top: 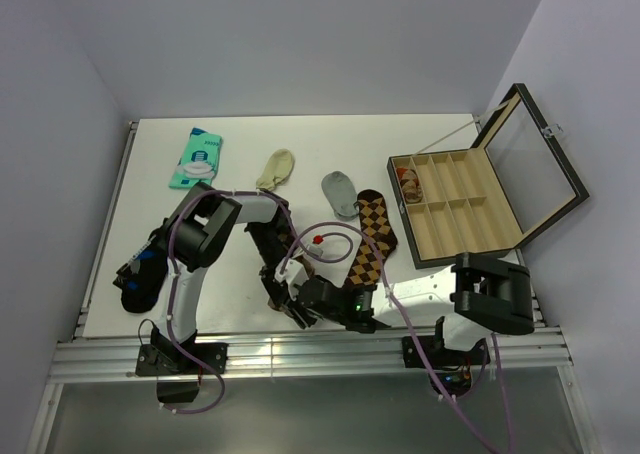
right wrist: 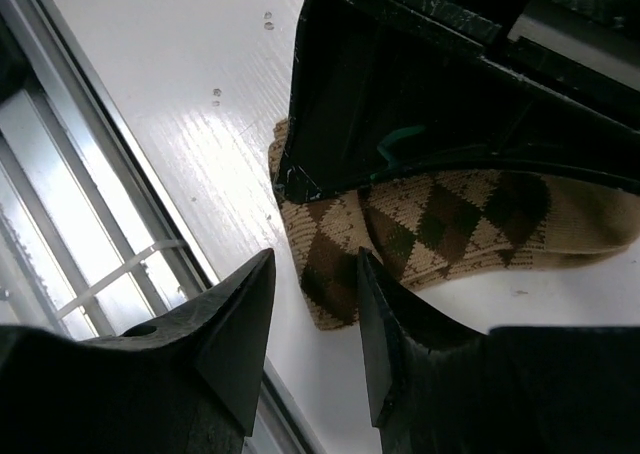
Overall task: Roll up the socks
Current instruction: Roll the sock at the center of the board.
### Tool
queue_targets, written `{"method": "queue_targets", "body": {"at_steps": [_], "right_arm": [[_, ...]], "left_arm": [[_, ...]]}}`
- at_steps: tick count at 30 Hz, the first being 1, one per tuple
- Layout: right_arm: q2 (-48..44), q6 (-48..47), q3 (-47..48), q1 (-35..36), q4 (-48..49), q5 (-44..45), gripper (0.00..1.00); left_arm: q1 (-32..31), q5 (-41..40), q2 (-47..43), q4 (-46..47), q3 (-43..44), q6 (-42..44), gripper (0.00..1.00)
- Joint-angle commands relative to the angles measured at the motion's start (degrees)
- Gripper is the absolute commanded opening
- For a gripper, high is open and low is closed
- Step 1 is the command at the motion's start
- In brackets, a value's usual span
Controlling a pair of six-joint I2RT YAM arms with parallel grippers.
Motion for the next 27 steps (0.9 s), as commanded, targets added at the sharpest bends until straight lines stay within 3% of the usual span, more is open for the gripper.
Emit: {"method": "queue_targets", "body": {"at_steps": [1,10,18,27], "right_arm": [[1.98,-1.10,2.98,0.40,2.67,0.00,0.45],[6.46,-0.83,3.51,0.40,3.10,1.06,0.45],[9.45,-0.39,2.81,0.40,3.28,1.93,0.47],[10.25,0.57,1.76,0.31,2.76,2.20,0.19]], "left_arm": [[0.18,-2.39,0.95,1.93,0.88,2.00,0.00],[0.18,-2.39,1.13,1.49,0.88,2.09,0.01],[0.18,-1.77,1.30,0.17,0.71,3.23,0.08],[0.18,-0.63,-0.89,0.43,0.45,3.06,0.20]]}}
